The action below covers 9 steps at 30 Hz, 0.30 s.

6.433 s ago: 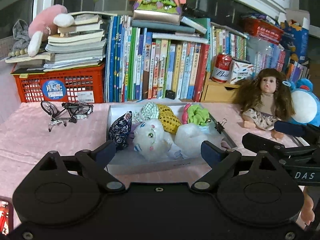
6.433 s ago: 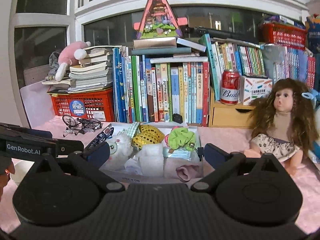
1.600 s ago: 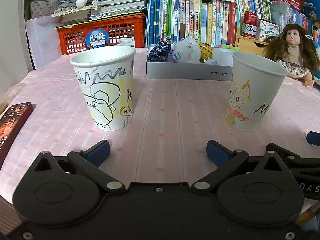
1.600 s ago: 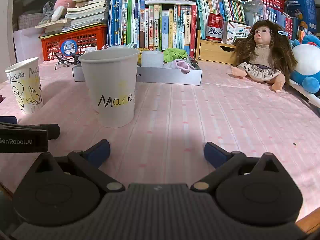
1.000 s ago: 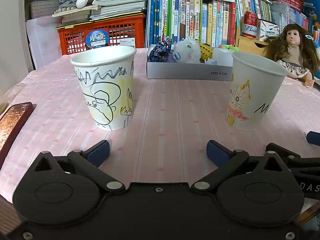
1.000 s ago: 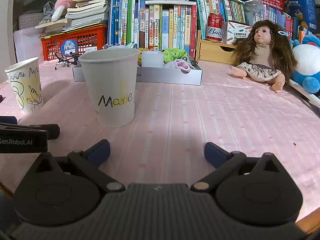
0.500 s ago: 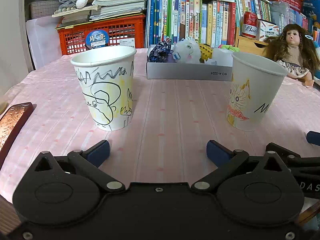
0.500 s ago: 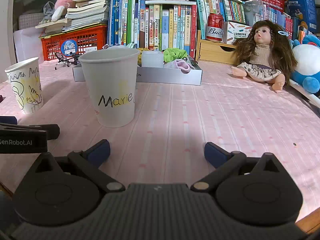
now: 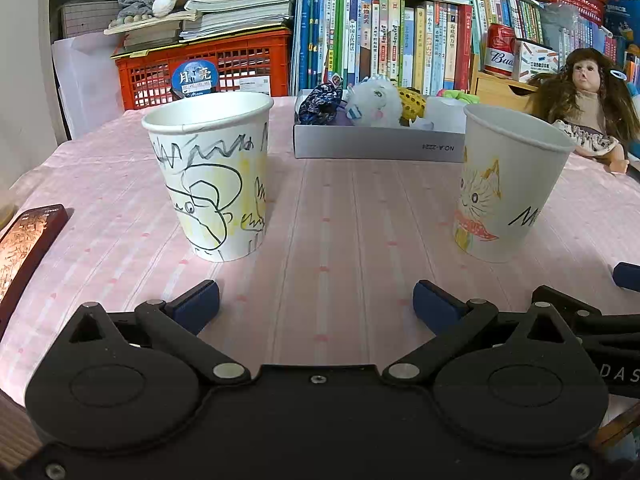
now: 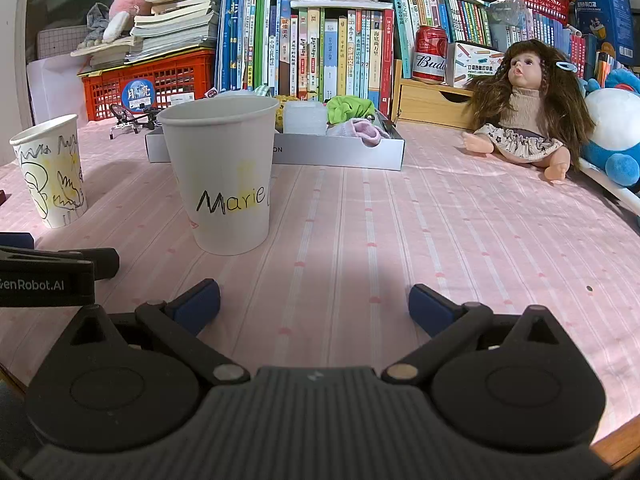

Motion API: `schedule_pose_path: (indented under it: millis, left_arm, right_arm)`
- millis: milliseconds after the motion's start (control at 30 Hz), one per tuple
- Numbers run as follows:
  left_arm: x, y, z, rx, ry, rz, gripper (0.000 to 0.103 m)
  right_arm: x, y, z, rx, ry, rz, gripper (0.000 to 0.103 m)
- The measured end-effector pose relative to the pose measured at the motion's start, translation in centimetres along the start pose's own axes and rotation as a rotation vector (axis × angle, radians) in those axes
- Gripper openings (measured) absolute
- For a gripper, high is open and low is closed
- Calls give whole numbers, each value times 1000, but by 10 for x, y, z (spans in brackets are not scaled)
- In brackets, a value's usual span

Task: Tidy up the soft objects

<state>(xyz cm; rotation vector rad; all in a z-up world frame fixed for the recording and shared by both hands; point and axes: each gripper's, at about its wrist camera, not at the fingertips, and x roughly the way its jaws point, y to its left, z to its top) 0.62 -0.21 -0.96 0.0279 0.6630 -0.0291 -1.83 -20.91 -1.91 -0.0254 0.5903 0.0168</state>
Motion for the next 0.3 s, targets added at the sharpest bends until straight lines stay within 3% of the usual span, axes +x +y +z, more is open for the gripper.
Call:
schedule_pose_path:
  millis: [300]
  left_arm:
    - [-1, 0, 0, 2, -5, 0, 103]
  right_arm:
    - [0, 0, 0, 0, 0, 0, 103]
